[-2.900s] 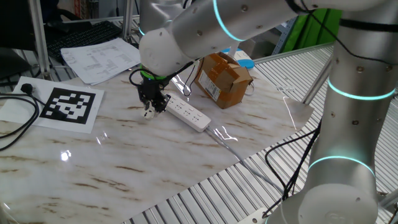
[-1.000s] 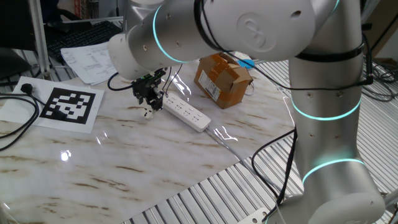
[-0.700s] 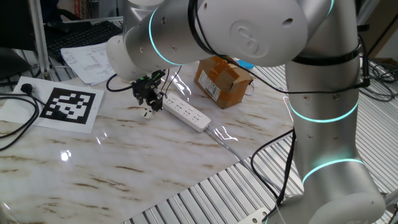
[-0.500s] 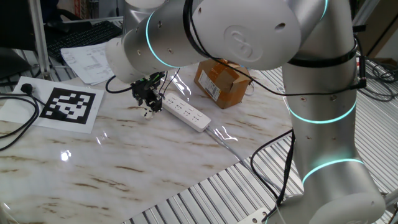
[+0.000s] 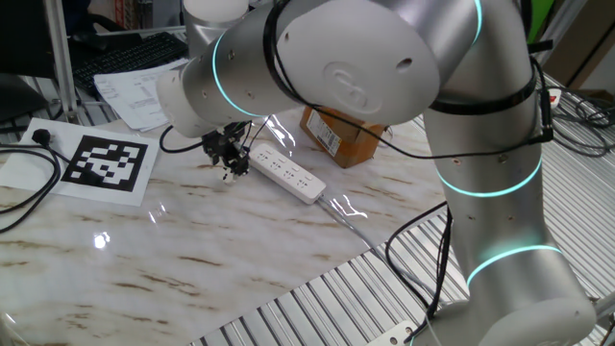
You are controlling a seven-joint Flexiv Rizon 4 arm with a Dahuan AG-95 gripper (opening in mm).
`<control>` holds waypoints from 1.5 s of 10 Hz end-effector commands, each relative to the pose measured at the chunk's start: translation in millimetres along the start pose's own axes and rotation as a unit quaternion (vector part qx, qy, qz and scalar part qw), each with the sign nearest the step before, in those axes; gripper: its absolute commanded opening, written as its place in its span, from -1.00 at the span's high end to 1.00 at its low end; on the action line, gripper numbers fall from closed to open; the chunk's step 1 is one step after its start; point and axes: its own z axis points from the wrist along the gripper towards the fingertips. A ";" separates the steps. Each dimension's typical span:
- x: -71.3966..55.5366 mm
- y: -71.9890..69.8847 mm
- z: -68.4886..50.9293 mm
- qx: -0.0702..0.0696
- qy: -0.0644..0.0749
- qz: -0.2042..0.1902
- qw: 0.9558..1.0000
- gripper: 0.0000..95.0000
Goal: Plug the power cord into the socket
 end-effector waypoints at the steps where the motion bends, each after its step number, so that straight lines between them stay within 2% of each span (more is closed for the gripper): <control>1: 0.1 0.3 0.5 -0.003 -0.005 0.000 1.000 -0.20; 4: 0.7 1.4 4.6 -0.005 -0.020 -0.007 1.000 -0.20; 15: 0.0 0.7 13.4 -0.006 -0.046 -0.026 0.999 -0.20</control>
